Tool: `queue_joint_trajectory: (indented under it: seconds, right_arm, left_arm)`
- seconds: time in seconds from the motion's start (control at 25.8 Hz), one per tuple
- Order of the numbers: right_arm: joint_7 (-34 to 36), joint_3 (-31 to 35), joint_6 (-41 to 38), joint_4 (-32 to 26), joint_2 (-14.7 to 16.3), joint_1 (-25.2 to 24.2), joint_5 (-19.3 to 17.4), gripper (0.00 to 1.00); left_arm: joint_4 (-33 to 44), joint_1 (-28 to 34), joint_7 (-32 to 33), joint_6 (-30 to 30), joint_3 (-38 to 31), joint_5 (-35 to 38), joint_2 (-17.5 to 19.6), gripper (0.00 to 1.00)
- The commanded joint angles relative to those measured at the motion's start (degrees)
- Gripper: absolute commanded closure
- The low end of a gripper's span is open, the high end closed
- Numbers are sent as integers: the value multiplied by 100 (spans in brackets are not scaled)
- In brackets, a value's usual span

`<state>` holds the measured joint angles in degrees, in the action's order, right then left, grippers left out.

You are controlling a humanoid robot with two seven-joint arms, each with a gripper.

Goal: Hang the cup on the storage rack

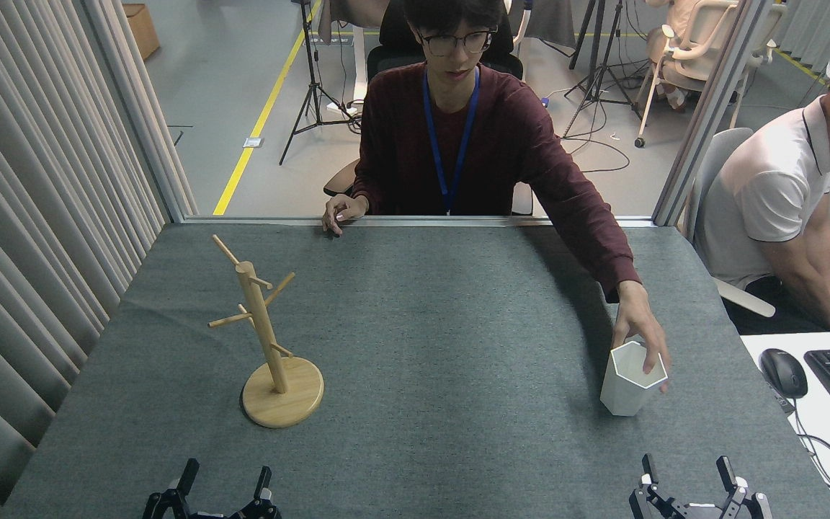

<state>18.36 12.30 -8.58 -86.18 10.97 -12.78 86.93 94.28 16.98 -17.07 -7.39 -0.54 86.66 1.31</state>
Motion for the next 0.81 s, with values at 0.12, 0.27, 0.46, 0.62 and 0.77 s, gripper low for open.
queue_joint_trajectory:
  seconds: [0.12, 0.27, 0.46, 0.62, 0.77]
  right_arm:
    - [19, 0, 23, 163, 1, 144, -1, 1]
    - [19, 0, 32, 215, 10, 179, -27, 1]
    - [10, 0, 58, 980, 10, 794, -1, 1]
    - [10, -61, 67, 1595, 19, 1357, 34, 1]
    - [10, -141, 67, 2052, 28, 1788, 43, 1]
  left_arm:
    - [-76, -2, -7, 18, -8, 0, 1, 0]
    - [-85, -2, -42, 27, -16, -18, -17, 0]
    - [-147, -2, -51, 35, -34, -53, -17, 0]
    - [-200, -10, -51, 35, -34, -53, -17, 0]
    - [-217, -19, -60, 35, -34, -53, -26, 0]
